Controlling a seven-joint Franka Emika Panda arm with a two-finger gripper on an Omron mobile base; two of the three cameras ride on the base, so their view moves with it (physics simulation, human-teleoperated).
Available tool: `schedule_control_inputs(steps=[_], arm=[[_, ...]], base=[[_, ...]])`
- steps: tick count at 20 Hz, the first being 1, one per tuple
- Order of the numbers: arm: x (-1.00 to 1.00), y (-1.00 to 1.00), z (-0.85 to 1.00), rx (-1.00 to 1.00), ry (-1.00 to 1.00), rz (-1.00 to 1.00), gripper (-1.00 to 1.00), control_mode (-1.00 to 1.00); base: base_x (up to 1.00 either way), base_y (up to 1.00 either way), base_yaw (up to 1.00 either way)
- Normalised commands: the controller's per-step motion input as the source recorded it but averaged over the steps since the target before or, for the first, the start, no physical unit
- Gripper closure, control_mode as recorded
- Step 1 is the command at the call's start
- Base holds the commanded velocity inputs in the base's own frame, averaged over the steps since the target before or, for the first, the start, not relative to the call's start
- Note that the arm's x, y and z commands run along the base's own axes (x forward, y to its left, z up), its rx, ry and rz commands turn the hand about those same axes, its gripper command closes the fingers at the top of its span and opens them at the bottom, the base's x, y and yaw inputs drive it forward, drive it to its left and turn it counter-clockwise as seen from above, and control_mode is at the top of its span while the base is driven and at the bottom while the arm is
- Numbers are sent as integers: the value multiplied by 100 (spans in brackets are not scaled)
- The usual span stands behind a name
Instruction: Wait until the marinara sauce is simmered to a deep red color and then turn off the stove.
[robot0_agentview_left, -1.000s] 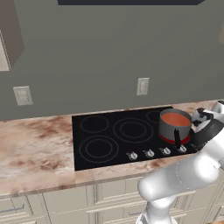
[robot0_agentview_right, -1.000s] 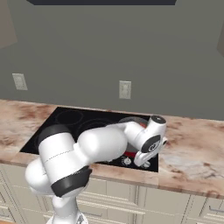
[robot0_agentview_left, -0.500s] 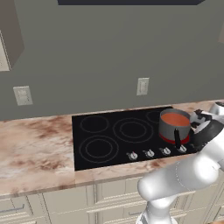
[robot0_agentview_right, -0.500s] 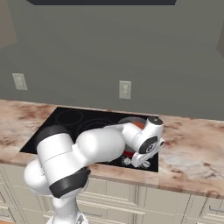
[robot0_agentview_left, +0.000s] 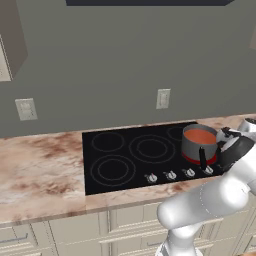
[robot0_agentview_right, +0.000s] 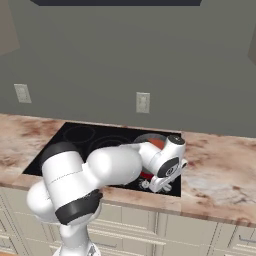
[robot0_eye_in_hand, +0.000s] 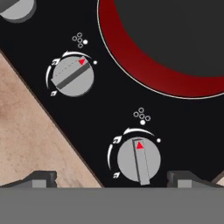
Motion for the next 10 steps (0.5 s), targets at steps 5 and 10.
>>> schedule_control_inputs(steps=[5,10], arm=[[2,-5,0,0,0,0,-100,-100],[0,-17,0,2,0,0,-100,-100]], base=[[0,0,0],[0,0,0]])
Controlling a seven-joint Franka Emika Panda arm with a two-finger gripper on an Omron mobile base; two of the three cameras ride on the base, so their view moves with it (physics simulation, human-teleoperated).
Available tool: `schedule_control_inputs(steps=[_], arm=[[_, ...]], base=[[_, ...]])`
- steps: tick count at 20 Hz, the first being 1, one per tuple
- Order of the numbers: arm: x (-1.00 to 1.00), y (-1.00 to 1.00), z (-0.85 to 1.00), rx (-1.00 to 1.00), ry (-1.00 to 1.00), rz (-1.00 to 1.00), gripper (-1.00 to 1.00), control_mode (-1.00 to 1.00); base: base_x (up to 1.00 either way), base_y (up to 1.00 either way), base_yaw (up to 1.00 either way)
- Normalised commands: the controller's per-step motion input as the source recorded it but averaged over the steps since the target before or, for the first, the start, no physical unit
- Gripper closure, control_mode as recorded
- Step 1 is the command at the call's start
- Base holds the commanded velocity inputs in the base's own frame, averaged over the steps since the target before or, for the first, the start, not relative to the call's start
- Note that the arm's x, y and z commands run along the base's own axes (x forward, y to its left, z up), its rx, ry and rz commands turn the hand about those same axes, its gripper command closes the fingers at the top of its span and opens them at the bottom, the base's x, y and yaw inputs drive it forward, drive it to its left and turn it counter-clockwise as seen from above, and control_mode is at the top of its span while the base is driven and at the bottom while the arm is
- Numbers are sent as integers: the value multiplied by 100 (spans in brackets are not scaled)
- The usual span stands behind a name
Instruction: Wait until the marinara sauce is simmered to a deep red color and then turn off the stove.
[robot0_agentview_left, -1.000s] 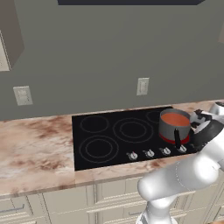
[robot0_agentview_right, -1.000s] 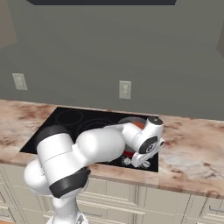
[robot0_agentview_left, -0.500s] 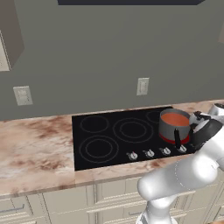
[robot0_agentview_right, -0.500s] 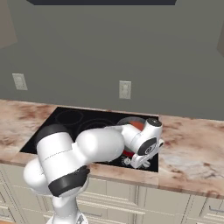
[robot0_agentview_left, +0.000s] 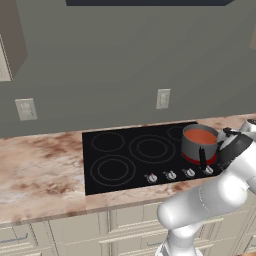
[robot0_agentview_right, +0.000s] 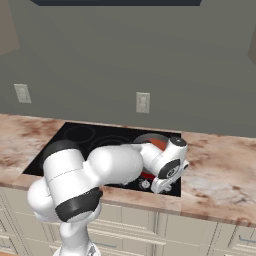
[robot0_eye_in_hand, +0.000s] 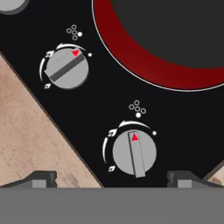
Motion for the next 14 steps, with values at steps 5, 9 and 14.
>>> schedule_control_inputs(steps=[5,9,14], arm=[[6,-6,1,2,1,0,-100,-100],[17,-3,2,1,1,0,-100,-100],[7,-5,0,0,0,0,-100,-100]], base=[[0,0,0],[0,0,0],[0,0,0]])
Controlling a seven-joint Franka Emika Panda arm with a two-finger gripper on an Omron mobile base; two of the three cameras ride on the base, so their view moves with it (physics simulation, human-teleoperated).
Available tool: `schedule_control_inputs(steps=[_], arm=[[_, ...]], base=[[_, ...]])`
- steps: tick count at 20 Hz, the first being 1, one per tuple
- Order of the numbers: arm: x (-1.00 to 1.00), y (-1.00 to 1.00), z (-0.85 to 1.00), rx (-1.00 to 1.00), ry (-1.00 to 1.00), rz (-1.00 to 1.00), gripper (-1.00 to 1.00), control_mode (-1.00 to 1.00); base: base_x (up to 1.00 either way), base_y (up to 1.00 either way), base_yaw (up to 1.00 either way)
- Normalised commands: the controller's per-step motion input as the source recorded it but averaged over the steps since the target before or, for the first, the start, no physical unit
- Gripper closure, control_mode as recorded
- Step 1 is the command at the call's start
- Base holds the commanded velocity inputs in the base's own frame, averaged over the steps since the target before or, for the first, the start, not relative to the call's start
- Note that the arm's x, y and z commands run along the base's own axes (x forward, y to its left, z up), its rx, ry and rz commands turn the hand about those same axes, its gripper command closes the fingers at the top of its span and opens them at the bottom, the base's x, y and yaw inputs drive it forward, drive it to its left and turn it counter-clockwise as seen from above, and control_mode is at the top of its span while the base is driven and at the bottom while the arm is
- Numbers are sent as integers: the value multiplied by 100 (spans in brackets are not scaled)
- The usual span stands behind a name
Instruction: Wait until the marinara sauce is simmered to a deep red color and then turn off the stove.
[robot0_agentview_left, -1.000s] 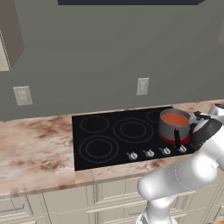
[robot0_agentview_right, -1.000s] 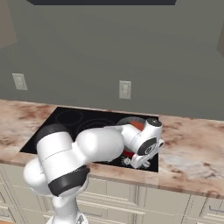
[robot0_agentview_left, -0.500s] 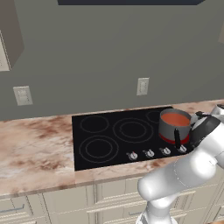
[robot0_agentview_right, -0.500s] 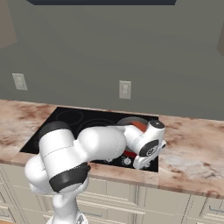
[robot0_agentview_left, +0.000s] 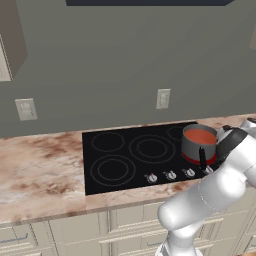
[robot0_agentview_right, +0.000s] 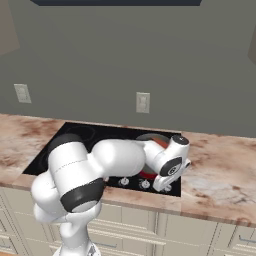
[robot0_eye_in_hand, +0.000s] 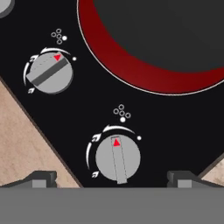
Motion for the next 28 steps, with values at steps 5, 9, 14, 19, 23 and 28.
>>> schedule_control_inputs(steps=[5,9,14,19,23,28], arm=[[0,0,0,0,0,0,-100,-100],[7,0,0,0,0,0,-100,-100],[10,0,0,0,0,0,-100,-100],[0,0,0,0,0,0,-100,-100],[0,0,0,0,0,0,-100,-100],[0,0,-4,0,0,0,-100,-100]], base=[[0,0,0],[0,0,0],[0,0,0],[0,0,0],[0,0,0],[0,0,0]])
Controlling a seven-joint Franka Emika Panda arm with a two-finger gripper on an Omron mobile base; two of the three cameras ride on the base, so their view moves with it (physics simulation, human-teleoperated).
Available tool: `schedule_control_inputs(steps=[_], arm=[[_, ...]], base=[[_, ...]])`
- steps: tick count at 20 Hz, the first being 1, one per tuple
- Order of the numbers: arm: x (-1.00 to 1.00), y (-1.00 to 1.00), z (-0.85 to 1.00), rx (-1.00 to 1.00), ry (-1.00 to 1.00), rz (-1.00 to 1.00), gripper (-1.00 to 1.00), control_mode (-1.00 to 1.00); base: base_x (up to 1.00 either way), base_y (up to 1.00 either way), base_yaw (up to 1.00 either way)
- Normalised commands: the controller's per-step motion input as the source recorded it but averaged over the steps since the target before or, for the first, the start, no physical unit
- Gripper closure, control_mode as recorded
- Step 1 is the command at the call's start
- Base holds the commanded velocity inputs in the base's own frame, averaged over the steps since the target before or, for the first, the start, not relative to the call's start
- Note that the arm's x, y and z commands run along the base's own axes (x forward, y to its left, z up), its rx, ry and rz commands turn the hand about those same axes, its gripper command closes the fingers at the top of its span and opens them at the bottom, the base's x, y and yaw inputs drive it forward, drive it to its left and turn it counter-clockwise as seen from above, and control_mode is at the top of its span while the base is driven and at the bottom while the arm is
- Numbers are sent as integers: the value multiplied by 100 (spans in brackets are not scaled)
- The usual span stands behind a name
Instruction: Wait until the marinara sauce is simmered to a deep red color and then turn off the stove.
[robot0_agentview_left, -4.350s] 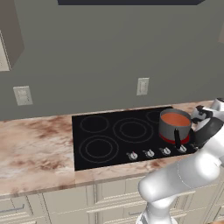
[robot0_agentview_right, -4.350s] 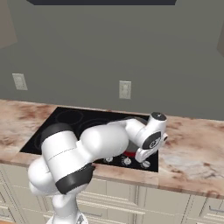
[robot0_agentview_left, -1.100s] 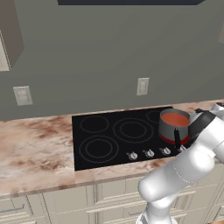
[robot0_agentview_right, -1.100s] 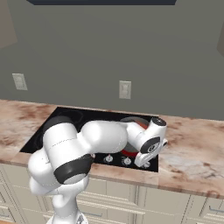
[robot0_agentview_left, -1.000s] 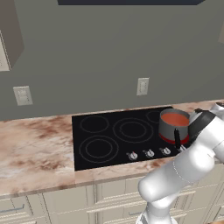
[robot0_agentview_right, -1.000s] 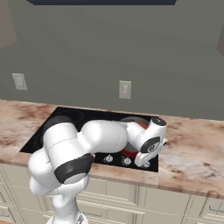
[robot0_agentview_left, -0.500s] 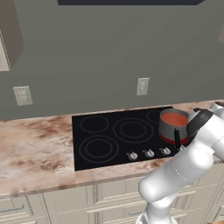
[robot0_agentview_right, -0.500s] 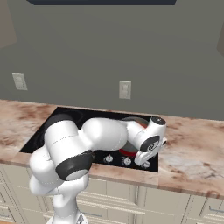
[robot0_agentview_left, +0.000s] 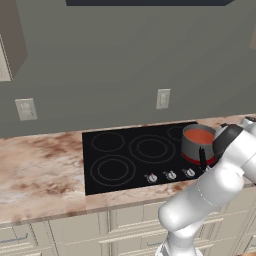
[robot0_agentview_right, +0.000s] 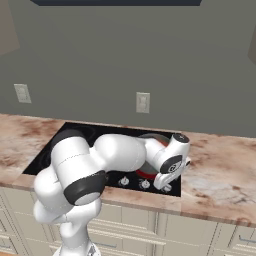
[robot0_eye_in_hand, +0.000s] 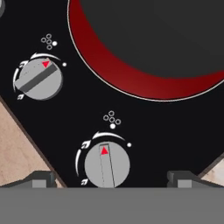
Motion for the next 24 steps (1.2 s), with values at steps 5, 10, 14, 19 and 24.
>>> schedule_control_inputs(steps=[5,10,14,19,24], arm=[[1,0,-9,0,0,0,-100,-100],[2,0,-7,0,0,0,-100,-100],[3,0,-6,0,0,0,-100,-100],[1,0,-12,0,0,0,-100,-100],[0,0,-12,0,0,0,-100,-100]], base=[[0,0,0],[0,0,0],[0,0,0],[0,0,0],[0,0,0]])
